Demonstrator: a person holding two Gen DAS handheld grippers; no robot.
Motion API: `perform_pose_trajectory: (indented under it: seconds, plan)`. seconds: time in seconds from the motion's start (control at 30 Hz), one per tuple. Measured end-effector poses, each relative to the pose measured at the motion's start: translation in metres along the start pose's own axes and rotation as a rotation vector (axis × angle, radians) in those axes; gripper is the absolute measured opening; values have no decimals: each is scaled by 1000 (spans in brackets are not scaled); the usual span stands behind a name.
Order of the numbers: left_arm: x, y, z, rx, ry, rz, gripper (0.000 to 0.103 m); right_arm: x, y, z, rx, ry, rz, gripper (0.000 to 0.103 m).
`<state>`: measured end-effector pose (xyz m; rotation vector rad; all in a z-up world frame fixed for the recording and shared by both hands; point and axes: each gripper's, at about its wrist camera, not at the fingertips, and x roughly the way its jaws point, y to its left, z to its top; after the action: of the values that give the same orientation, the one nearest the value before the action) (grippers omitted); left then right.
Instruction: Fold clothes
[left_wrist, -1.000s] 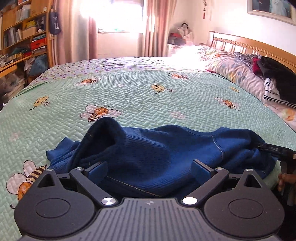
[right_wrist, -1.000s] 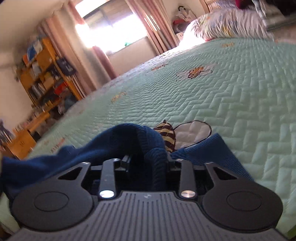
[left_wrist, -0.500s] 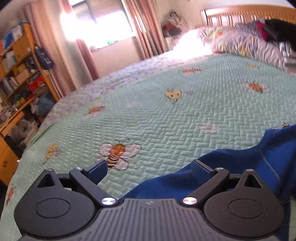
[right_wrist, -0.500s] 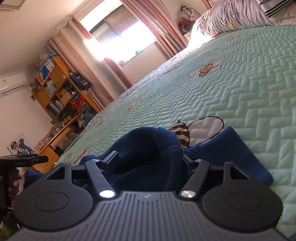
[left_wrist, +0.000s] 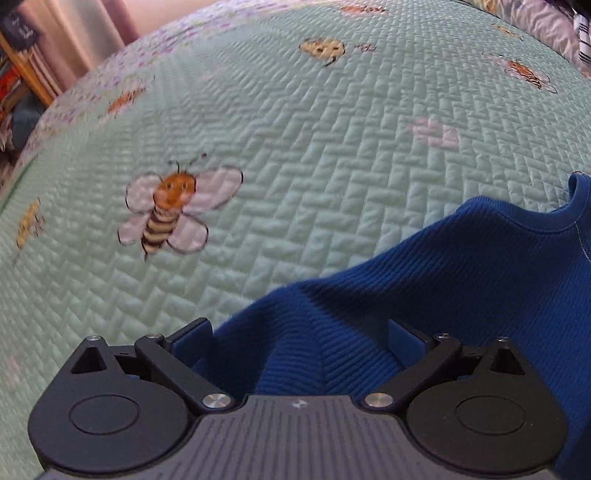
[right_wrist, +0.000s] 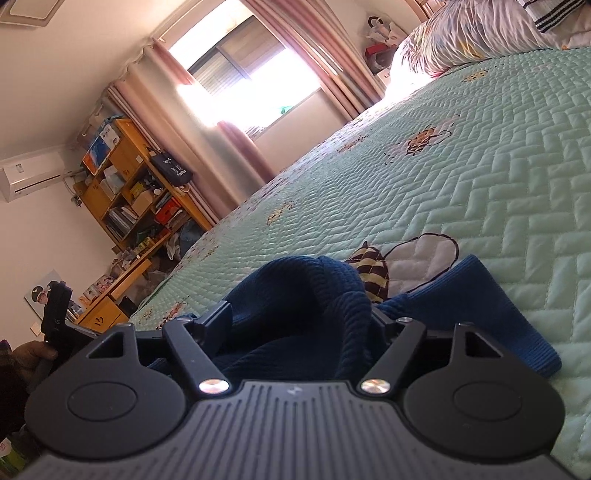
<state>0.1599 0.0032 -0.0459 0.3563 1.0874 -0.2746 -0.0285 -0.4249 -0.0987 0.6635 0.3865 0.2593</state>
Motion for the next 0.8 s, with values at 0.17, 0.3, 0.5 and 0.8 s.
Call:
perform_pose_trajectory:
  seconds: [0.17, 0.3, 0.5, 0.8]
  plan:
    - [-8, -20, -15, 54, -43, -3, 78, 0, 1, 0, -6, -5, 1, 77]
    - [-24, -67, -33, 239, -117, 136, 37, 0, 0, 1, -11, -7, 0, 77]
    - [-52, -133, -78, 433, -240, 248, 18, -2, 1, 2, -20, -8, -5, 77]
    - [-114, -176, -121, 450, -276, -6, 40, -1, 5, 1, -28, -8, -14, 77]
